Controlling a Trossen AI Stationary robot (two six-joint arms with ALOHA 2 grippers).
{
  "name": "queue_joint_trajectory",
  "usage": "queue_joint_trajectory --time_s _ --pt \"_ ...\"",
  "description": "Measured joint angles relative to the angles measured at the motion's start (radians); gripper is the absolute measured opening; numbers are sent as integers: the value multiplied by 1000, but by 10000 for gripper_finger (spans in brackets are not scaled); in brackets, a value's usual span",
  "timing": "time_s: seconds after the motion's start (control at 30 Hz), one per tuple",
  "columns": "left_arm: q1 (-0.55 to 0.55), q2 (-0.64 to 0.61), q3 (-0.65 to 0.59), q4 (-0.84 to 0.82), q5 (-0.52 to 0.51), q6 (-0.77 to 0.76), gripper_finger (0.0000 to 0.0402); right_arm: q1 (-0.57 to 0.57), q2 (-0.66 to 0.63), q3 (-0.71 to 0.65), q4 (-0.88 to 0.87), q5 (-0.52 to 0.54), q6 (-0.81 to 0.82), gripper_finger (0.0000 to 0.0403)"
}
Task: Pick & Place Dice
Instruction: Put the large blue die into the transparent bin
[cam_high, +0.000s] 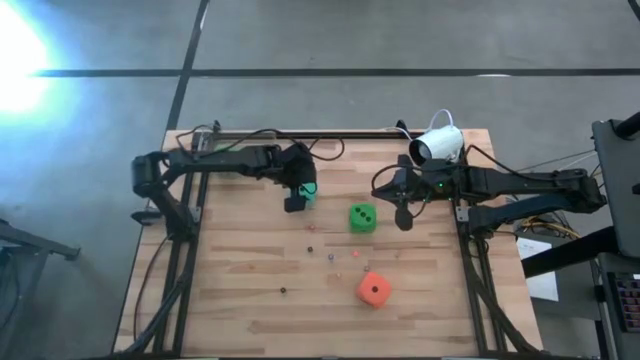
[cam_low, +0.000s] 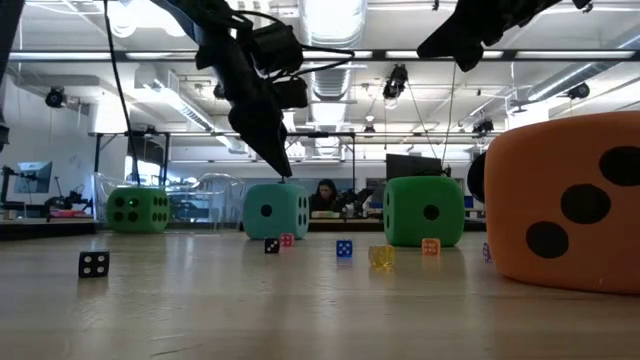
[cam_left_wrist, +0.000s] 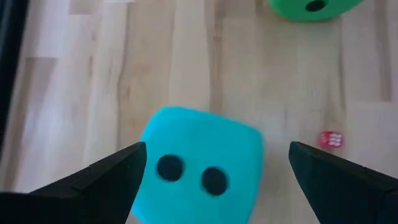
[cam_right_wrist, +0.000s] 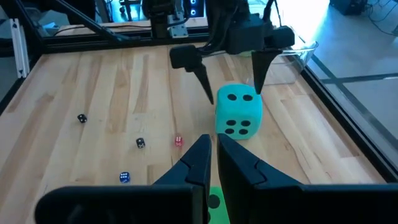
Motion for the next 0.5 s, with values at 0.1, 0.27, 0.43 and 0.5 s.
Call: queue_joint_trajectory --time_s 0.1,0.27,0.43,0.5 --pt "3 -5 0 -2 -3 0 395 0 0 0 0 0 0 27" --pt "10 3 -7 -11 -6 0 395 0 0 0 0 0 0 27" --pt "14 3 -13 -6 -64 15 395 0 0 0 0 0 0 27" --pt "16 3 -12 -2 -62 14 395 0 0 0 1 0 0 27"
